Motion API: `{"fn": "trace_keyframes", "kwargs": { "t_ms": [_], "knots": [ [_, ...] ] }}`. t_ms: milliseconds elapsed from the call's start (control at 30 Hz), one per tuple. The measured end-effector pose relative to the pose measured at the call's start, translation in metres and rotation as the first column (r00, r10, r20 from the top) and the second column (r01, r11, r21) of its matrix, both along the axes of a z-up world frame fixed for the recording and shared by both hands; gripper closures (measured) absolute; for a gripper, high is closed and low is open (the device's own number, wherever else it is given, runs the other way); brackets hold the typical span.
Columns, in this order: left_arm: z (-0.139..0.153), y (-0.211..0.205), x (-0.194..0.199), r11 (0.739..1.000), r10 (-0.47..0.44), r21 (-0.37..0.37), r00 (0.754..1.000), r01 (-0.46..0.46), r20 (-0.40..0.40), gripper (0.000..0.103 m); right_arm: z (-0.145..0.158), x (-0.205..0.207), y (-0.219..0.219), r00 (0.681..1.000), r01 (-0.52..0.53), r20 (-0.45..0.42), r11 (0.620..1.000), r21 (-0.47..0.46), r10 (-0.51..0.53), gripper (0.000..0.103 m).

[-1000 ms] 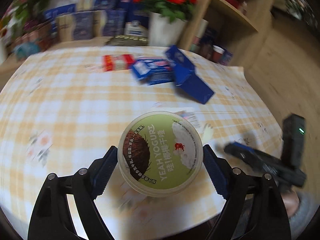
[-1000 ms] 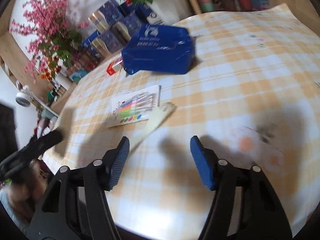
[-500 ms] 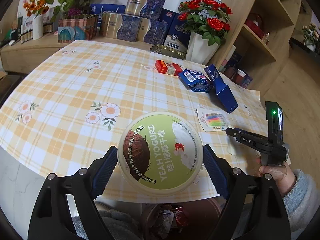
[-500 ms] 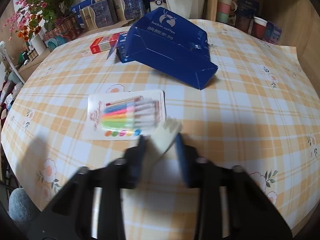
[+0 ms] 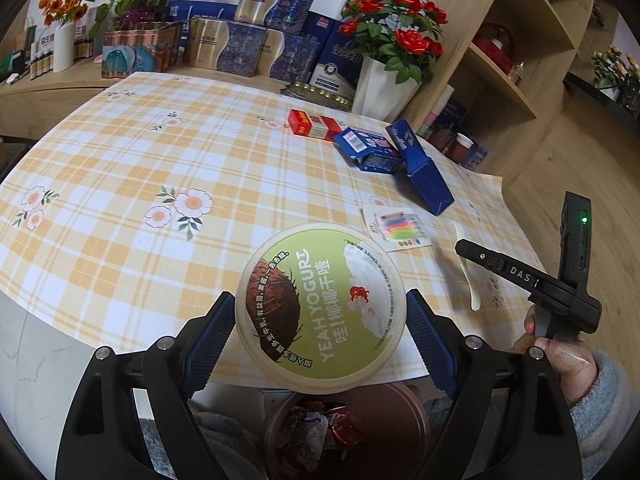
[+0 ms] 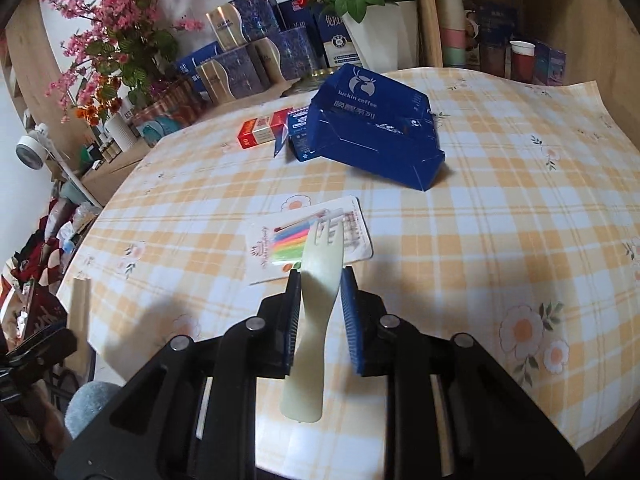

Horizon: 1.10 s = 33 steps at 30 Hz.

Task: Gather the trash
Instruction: 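Lower the yogurt lid and white spork into the brown bin and release both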

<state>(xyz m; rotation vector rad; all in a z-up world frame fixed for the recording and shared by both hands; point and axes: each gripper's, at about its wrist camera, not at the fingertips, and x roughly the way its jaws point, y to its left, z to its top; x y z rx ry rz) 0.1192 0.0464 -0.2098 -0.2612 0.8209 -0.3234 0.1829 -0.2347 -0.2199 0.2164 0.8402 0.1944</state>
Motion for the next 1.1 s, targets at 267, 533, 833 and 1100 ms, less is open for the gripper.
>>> {"fn": "trace_keyframes", "kwargs": {
  "t_ms": [267,533,833,1100],
  "knots": [
    [0.014,-0.011,-0.021,0.999,-0.039,0.012,0.999,0.039,0.026,0.020,0.010,-0.052,0.005,0.999,-0.052,0.005,0.998,0.020,0.051,0.079],
    [0.026,-0.013,-0.051,0.998,-0.061,0.036,0.997,0.060,0.056,0.020,-0.010,-0.110,0.022,0.988,-0.138,-0.065,0.989,0.047,0.141,0.079],
    [0.027,-0.005,-0.065,0.998,-0.050,0.045,0.997,0.048,0.054,0.020,-0.053,-0.128,0.050,0.949,-0.209,-0.220,0.973,0.097,0.226,0.079],
    [0.025,-0.001,-0.064,0.998,-0.046,0.038,0.998,0.045,0.046,0.020,-0.086,-0.127,0.059,0.893,-0.206,-0.354,0.952,0.227,0.278,0.080]
  ]
}}
